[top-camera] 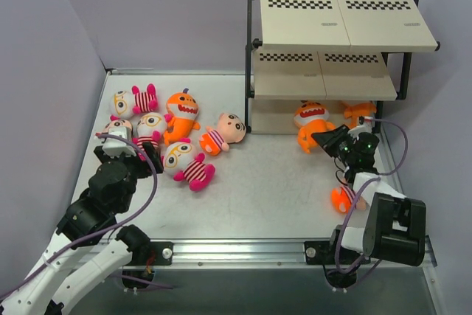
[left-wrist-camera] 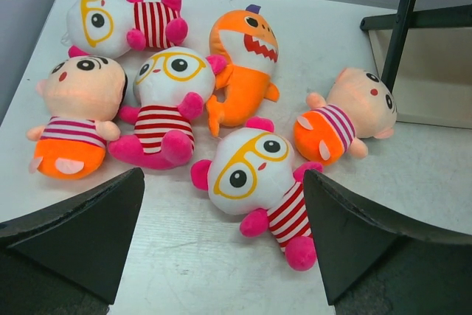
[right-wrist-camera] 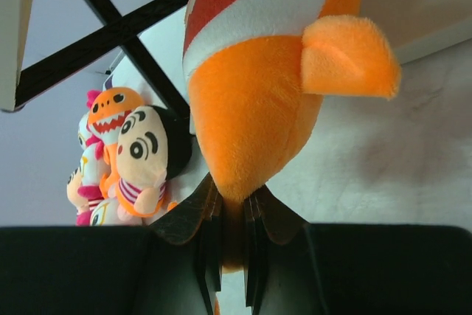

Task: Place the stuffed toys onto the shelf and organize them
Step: Place the stuffed toy onto shelf

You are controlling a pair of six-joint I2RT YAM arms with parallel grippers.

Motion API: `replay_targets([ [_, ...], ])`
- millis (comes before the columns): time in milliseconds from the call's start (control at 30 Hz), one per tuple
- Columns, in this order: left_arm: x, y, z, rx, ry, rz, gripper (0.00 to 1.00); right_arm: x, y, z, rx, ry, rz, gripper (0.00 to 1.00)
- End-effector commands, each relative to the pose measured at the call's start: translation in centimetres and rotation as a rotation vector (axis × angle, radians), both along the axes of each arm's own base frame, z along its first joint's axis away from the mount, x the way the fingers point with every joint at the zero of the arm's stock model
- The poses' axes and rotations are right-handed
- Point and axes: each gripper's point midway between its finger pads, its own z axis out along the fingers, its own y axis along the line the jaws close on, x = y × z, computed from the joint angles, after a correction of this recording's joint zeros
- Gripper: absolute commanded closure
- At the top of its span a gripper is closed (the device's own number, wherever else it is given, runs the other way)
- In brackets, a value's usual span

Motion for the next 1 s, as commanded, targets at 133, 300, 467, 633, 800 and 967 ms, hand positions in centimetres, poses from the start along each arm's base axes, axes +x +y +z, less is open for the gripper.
replay_targets([
  [133, -0.3, 0.7, 0.4, 0.021, -0.021, 0.004, 0.03, 3.6, -2.4, 2.4, 0.004, -0.187, -0.011, 1.0],
  [300, -0.5, 0.9, 0.6, 0.012, -0.033, 0.005, 0.03, 5.2, -3.3, 0.6, 0.041, -0.17, -0.025, 1.0],
  [467, -0.5, 0.9, 0.7, 0.011, -0.033, 0.002, 0.03, 7.2, -4.7, -0.7, 0.049, -0.144, -0.045, 1.0],
  [633, -0.5, 1.0, 0.6, 0.012, -0.032, 0.007, 0.03, 8.8, -5.3, -1.0, 0.067, -0.13, -0.049, 0.94],
  [800, -0.4, 1.0, 0.6, 0.012, -0.032, 0.003, 0.03, 10.0, -5.8, -1.5, 0.033, -0.088, -0.038, 0.9],
  [967, -0.3, 1.0, 0.5, 0.013, -0.03, 0.005, 0.03, 10.4, -5.8, -2.8, 0.006, -0.037, -0.006, 0.9],
])
